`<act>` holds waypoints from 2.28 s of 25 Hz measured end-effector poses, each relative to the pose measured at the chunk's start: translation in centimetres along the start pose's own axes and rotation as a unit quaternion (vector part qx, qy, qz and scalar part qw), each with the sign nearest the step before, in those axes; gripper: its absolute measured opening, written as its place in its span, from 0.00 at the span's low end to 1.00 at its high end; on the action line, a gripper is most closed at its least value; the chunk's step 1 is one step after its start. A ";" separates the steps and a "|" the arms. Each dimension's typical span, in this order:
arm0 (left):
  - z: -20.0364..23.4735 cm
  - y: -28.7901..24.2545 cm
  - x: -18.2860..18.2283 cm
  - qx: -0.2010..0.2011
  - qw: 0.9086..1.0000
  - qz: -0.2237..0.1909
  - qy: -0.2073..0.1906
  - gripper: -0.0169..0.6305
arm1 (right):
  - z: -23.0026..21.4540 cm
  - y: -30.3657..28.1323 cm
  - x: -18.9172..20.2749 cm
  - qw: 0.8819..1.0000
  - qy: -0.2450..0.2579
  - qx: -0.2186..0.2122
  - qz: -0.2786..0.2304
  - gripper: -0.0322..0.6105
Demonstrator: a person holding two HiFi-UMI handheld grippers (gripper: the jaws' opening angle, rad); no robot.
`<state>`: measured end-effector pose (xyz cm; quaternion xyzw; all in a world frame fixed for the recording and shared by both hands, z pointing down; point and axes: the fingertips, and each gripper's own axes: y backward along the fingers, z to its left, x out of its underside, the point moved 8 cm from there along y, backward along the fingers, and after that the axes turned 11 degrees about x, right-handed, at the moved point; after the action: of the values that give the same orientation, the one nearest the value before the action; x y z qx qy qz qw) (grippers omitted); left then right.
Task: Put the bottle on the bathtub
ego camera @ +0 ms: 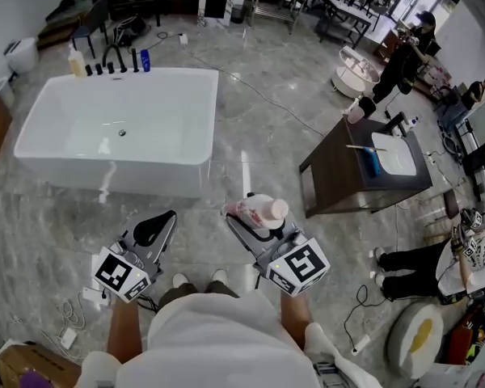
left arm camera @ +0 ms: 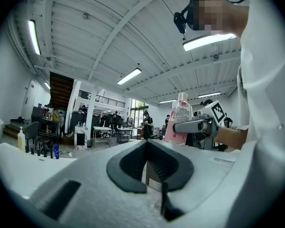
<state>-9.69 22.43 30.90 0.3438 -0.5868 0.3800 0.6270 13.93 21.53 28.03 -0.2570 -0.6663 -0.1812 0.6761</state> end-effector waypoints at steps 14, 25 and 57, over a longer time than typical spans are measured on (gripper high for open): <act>-0.1 -0.5 0.3 -0.006 1.000 0.005 0.004 0.03 | -0.3 0.0 -0.4 1.000 0.010 -0.013 -0.007 0.43; -0.3 -2.6 0.7 -0.012 1.000 0.009 0.010 0.03 | -3.2 0.9 0.1 1.000 -0.004 -0.001 -0.015 0.43; 35.5 -13.9 1.4 0.019 1.000 0.015 0.017 0.03 | -18.2 -30.6 -0.9 0.998 -0.018 0.055 -0.019 0.43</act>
<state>-14.31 -15.21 35.12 0.3406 -0.5740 0.4061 0.6242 10.60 -13.83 30.74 -0.2101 -0.6919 -0.1521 0.6738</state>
